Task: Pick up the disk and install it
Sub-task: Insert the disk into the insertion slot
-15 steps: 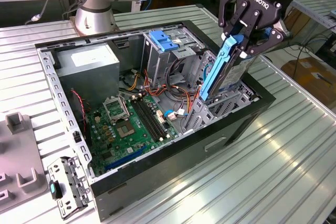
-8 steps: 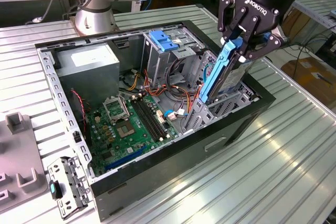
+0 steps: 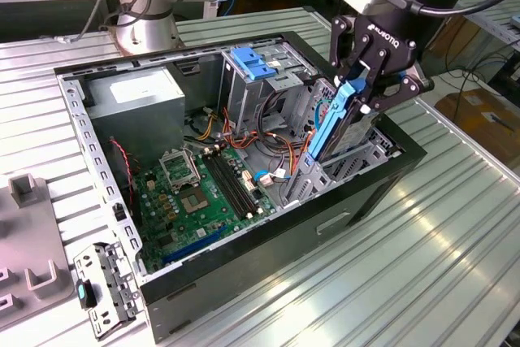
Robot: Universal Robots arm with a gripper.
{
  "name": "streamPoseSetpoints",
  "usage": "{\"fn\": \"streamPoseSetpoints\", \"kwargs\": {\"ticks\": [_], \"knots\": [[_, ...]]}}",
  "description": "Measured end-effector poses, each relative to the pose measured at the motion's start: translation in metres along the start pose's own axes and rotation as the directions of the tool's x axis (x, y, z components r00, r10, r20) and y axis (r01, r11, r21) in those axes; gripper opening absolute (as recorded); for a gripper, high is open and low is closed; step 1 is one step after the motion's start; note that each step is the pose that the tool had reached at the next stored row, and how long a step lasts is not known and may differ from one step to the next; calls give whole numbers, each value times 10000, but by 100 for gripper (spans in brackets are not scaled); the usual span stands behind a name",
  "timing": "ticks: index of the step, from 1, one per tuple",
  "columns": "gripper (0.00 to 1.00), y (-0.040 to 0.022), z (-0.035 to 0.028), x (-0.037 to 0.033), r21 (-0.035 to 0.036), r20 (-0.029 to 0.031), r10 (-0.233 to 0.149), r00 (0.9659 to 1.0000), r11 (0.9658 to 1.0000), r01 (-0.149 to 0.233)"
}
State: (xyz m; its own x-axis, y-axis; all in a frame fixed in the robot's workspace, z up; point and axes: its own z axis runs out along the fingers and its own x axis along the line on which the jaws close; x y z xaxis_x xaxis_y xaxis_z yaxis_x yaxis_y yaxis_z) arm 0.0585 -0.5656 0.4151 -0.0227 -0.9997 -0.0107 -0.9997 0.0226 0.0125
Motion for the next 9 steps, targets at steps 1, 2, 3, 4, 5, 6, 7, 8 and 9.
{"fn": "streamPoseSetpoints", "kwargs": {"ticks": [1,2,3,4,5,6,7,8,9], "knots": [[37,-1,21,0,-2,1,0,10000,10000,0],[37,-3,38,0,-4,1,0,10000,10000,0],[37,-4,63,1,-7,0,0,10000,10000,0],[37,-5,78,1,-8,0,0,10000,10000,0],[37,-6,92,1,-9,0,0,10000,10000,0],[37,-8,108,1,-10,0,0,10000,10000,0],[37,-9,123,1,-12,-1,0,10000,10000,0],[37,-10,143,1,-12,-1,1,10000,10000,-1],[37,-11,160,2,-13,-1,0,10000,10000,0]]}}
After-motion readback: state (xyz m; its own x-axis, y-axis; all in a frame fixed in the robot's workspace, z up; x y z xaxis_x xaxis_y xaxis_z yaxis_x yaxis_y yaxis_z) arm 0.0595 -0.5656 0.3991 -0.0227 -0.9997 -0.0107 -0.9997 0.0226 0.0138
